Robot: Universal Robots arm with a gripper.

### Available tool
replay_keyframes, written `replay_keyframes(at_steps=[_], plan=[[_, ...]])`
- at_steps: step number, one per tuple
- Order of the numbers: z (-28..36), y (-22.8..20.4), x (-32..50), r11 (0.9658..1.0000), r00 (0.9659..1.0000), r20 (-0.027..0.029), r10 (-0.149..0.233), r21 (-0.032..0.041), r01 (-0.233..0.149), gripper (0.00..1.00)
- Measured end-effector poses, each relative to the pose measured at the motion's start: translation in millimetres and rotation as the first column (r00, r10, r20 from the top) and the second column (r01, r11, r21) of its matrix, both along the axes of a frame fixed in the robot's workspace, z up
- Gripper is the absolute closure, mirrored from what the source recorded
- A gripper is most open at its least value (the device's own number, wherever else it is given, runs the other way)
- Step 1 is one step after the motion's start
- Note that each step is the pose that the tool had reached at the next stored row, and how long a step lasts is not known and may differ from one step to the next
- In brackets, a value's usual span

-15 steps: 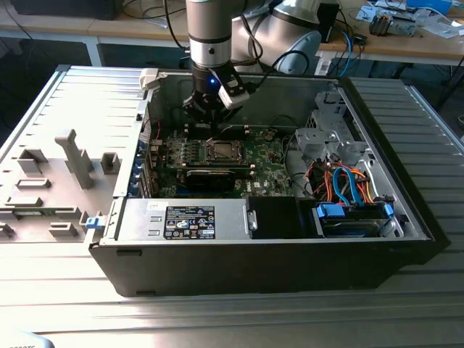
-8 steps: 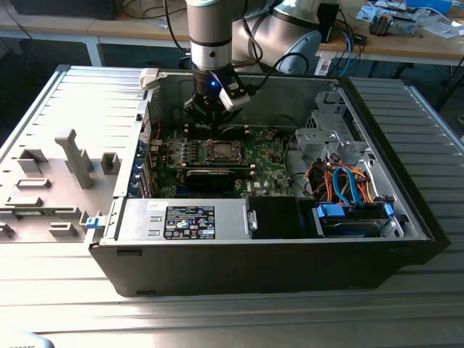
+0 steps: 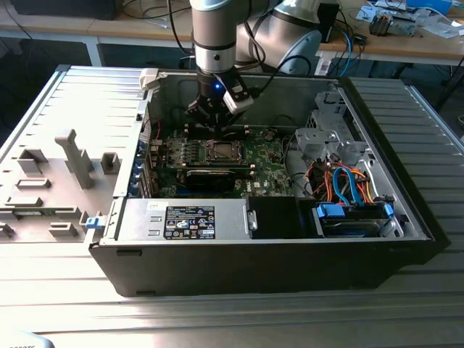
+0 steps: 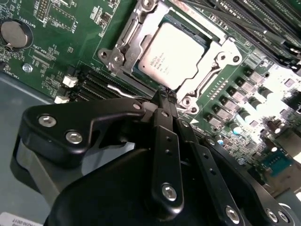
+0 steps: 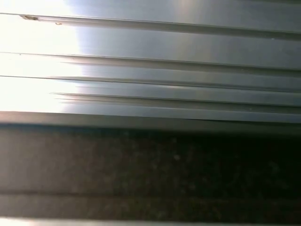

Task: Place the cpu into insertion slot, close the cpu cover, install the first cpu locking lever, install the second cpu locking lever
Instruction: 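Install the first cpu locking lever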

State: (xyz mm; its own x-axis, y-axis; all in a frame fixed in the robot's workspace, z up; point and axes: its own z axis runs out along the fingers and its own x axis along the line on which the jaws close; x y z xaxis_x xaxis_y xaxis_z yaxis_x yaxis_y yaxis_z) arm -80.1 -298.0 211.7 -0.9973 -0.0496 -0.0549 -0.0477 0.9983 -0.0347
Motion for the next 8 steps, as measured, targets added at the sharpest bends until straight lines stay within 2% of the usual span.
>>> replay_keyframes(at_steps=[4,8], plan=[[-1.2,1.1,-0.7,1.0,1.0,-0.0001,0.0,0.0014,0.0,0.89],[-1.4,3.7,-5.4,1.0,1.0,0.0006,0.0,0.0017,0.0,0.89]])
